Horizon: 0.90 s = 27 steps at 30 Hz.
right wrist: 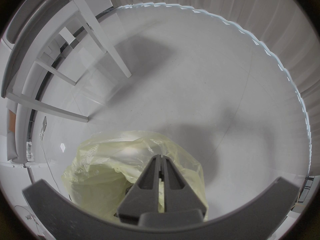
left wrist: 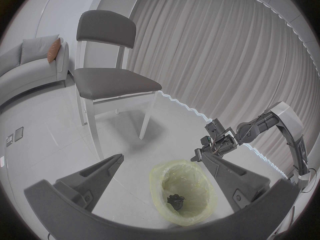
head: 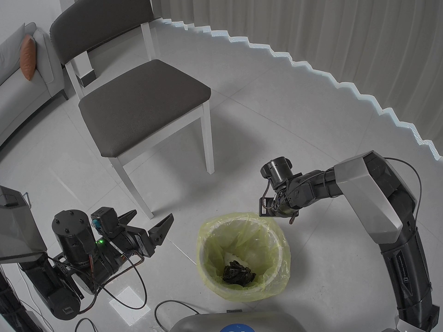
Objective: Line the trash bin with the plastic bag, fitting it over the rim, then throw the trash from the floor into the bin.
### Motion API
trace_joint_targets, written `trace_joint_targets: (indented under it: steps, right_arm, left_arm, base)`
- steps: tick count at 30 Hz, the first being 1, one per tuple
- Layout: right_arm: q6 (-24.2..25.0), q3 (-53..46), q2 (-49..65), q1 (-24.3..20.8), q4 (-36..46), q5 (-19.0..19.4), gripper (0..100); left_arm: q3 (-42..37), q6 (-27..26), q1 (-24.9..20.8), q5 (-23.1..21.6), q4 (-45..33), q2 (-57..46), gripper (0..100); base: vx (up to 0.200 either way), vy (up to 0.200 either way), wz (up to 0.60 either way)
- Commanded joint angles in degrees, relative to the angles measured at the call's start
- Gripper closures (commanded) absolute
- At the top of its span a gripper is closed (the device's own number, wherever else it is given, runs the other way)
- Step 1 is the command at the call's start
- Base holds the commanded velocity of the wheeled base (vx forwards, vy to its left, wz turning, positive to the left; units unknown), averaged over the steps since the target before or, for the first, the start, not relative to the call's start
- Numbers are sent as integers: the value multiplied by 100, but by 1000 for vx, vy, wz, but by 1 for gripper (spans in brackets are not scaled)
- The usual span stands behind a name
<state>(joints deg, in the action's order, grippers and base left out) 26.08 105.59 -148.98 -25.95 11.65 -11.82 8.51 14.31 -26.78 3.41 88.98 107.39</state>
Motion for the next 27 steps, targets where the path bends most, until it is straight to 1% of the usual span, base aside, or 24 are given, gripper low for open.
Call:
trace_joint_targets:
  steps: [1,6,7,12,18,27]
  right_arm:
    - [-24,-4,-17,82,-14,-4,100]
    - [-41,-109,36,64,-5,-4,100]
    - [-68,-144,45,55,-5,-4,0]
    - [-129,-197,176,3,-93,-13,0]
    - [-103,-382,326,-94,-93,-136,0]
    - [-85,-584,247,-261,-111,-153,0]
  left_arm:
    - [2,1,-2,1,67,19,0]
    - [2,19,-2,1,67,19,0]
    - [2,54,-2,1,67,19,0]
    - [-7,72,-2,1,67,2,0]
    - [-7,72,-11,1,67,-69,0]
    - [-25,72,-38,1,67,-183,0]
  base:
    - [0,0,0]
    - [0,0,0]
    - [0,0,0]
    - [0,0,0]
    - [0,0,0]
    - [0,0,0]
